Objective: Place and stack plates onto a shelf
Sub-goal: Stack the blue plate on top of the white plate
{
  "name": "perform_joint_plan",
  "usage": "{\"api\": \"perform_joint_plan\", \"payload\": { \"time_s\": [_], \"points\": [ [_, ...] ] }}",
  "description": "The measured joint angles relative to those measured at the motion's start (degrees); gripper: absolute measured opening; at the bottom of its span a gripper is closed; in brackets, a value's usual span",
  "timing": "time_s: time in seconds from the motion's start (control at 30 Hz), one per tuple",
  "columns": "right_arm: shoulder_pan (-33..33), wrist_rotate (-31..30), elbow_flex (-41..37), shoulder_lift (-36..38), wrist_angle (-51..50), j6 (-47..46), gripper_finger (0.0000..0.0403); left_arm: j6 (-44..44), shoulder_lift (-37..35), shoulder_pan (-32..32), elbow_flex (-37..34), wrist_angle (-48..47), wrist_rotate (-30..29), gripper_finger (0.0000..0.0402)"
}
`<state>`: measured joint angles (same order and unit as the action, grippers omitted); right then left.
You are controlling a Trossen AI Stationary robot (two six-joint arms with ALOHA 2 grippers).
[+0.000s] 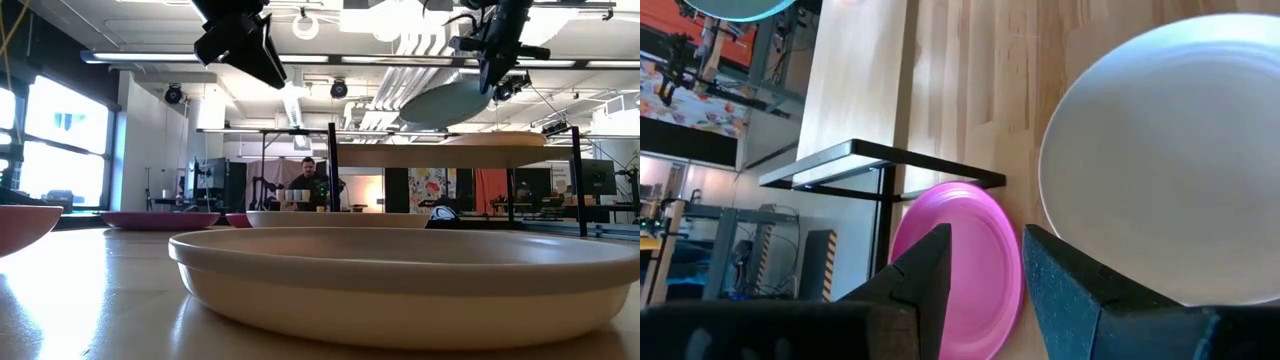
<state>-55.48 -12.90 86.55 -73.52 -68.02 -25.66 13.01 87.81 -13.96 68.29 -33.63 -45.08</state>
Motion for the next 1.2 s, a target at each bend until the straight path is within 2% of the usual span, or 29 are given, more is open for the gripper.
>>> {"api": "perform_joint_plan", "payload": {
  "time_s": [0.27, 0.47, 0.83, 1.03, 1.2],
  "points": [
    [0.0, -2.1, 0.0, 0.0, -3.6, 0.6, 0.0, 0.0, 0.0, 0.0, 0.0, 0.1, 0.0, 0.0117],
    [0.2, 0.6, 0.0, 0.0, -3.7, 0.6, 0.0, -0.5, 0.0, 0.0, 0.0, 0.0, 0.0, 0.0117],
    [6.9, 3.4, 0.0, 0.0, -3.7, 0.2, 0.0, -0.8, 0.0, 0.9, 0.0, 0.0, -0.2, 0.0117],
    [8.6, 6.3, 0.0, 0.0, -1.6, 0.7, 0.0, 1.1, 0.0, 5.9, 0.0, 0.0, -2.4, 0.0117],
    [10.7, 7.2, 0.0, 0.0, -0.2, 2.2, 0.0, 2.5, 0.0, 12.7, 0.0, -1.8, -4.0, 0.0117]
  ]
}}
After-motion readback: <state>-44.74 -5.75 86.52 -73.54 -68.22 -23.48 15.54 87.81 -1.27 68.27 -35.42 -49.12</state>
